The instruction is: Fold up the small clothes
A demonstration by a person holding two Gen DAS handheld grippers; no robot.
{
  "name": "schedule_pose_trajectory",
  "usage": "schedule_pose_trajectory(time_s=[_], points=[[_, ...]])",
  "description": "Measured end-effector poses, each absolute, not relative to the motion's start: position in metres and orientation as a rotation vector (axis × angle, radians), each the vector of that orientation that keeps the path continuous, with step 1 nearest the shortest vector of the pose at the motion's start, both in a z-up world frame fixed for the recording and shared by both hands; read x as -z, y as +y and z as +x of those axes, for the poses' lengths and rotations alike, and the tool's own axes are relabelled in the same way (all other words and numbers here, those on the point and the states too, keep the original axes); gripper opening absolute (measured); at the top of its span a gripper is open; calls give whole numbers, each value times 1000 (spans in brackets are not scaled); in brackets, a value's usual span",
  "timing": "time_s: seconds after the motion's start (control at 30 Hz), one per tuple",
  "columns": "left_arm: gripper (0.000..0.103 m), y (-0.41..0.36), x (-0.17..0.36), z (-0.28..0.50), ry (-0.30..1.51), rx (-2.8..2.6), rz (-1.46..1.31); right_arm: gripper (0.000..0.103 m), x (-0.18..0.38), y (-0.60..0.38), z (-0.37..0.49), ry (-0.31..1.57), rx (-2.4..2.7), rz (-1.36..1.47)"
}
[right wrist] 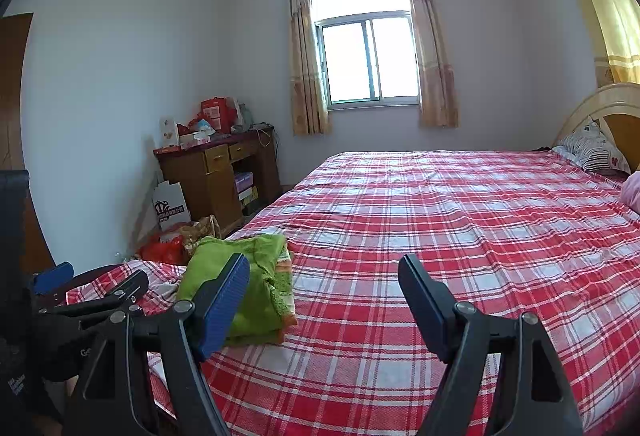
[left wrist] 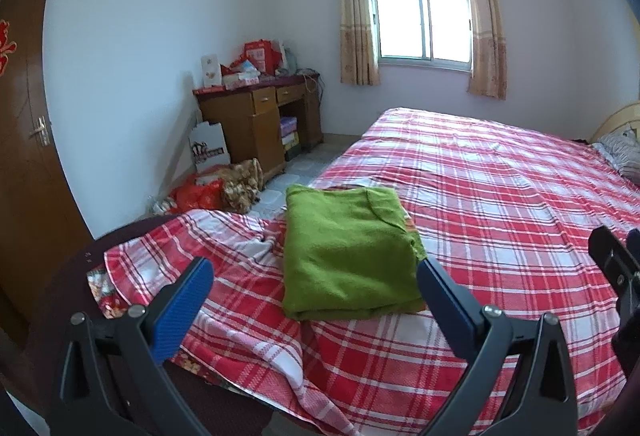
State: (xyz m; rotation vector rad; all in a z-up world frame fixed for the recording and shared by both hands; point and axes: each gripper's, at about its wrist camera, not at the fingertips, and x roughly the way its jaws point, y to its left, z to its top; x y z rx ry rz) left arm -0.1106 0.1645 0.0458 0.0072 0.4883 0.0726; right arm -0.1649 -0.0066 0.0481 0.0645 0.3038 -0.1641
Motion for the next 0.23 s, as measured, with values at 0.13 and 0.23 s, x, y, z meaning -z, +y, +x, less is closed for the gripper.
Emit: schedule_pose_trajectory(time_s=[0.13,0.23], points=[[103,164,-43,-110,475,-76,21,77,-48,-7,-165,306,165,69],[103,167,-41,-106,492,-65,11,77,-47,-7,-165,309,166,72]])
